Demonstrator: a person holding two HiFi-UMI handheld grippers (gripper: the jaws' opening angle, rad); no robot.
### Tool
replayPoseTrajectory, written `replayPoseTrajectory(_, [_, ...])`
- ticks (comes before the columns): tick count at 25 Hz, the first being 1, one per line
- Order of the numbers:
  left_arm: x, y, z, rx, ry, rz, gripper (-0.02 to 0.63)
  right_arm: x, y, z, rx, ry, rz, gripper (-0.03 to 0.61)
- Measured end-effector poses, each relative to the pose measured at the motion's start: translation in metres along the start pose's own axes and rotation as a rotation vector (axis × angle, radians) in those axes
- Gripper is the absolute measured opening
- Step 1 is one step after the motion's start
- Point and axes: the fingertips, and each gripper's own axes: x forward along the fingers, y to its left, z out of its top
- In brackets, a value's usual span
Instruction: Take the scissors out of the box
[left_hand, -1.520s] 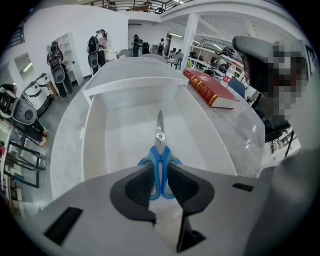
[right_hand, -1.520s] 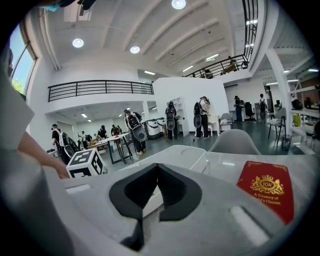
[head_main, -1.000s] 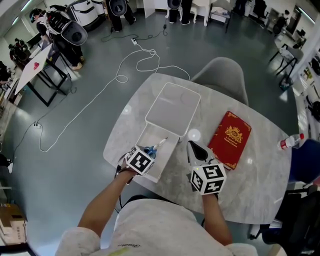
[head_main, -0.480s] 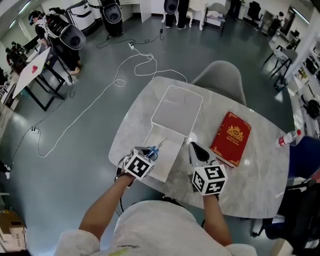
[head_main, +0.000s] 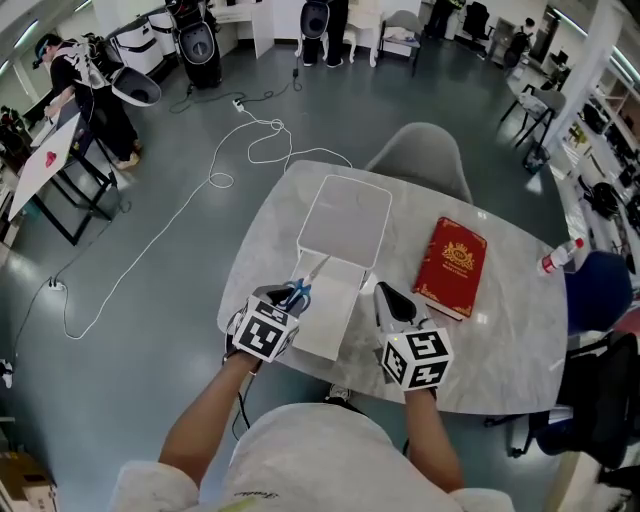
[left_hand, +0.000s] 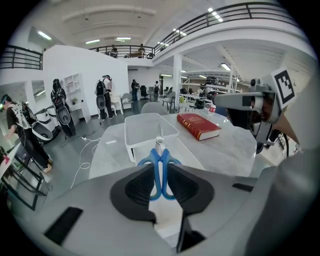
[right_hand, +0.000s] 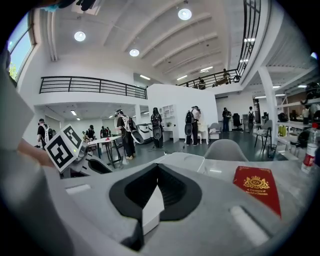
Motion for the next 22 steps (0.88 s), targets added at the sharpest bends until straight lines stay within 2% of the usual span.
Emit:
replayPoseTrajectory(10, [-0.047, 0.006, 0.030, -0.010, -0.205, 0.017, 0.080, -0.027, 0.025, 0.009, -0.032, -0.037, -0.059, 0.005])
replayPoseTrajectory(22, [-0.111, 0.006, 0.028, -0.064, -0.398, 0.047, 0.080, -0.067, 0.060, 0.011, -0.059, -0.062, -0.105, 0.005])
